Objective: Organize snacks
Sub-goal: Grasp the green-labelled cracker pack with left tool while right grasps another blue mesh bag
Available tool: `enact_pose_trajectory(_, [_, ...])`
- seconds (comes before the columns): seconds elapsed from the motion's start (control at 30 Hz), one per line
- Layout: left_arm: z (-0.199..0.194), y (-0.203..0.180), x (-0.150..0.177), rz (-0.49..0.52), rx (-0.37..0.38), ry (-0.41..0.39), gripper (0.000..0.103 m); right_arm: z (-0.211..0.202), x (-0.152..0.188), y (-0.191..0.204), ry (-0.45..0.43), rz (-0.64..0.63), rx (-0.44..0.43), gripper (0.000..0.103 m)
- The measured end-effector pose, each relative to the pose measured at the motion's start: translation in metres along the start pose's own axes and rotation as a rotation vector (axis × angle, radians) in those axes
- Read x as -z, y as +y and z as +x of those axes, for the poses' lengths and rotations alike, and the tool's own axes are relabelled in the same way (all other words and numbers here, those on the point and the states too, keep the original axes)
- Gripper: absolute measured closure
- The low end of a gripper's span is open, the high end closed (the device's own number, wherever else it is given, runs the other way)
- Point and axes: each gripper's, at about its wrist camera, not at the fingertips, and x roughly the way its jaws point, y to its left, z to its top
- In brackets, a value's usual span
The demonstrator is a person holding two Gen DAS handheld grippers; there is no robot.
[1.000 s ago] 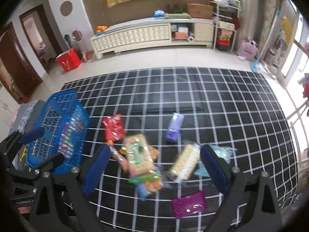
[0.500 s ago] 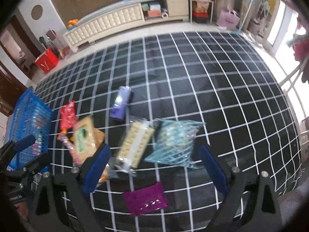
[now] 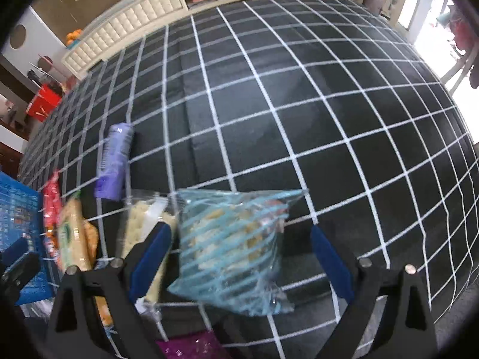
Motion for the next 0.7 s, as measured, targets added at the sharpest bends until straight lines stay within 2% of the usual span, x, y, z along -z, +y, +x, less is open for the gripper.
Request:
enact_pose_trajectory(0.03, [0.001,-0.001,0.000,0.002,-0.002,0.002,0.020,-0.001,0.000,0.002,-0.021,-0.016,0.032,0.020])
enact_pose_trajectory(0.1, [0.000,-0.001,0.001,0.000,-0.019,0.000,0.020,-0.005,0.002,0.003,-0.045,-0.037,0.030,0.033])
enact_pose_trajectory(0.17, [-0.002,-0.004,0.001,0.003,-0.063,-0.027,0.020,-0.007,0.004,0.002,-0.051,-0.044,0.018,0.034])
enact_pose_trajectory(0.3, [-0.005,-0.005,0.002,0.003,-0.035,-0.017,0.020,-0.023,0.014,-0.007,-0.082,-0.011,-0.042,0.036])
enact_pose_trajectory(0.37, [-0.003,-0.005,0.002,-0.006,-0.031,0.000,0.020,-0.038,0.019,-0.012,-0.113,0.002,-0.064,0.036])
enact_pose_trajectory(0.47, [0.006,-0.003,0.000,-0.038,-0.066,0.038,0.020,-0.059,0.027,-0.015,-0.164,0.016,-0.095,0.036])
enact_pose_trajectory(0.6, [0.032,-0.004,-0.005,-0.098,-0.010,0.112,0.020,-0.077,0.037,-0.013,-0.202,-0.014,-0.114,0.036])
enact_pose_trajectory(0.7, [0.048,-0.008,-0.006,-0.119,-0.011,0.135,0.020,-0.077,0.044,-0.010,-0.211,-0.064,-0.104,0.036])
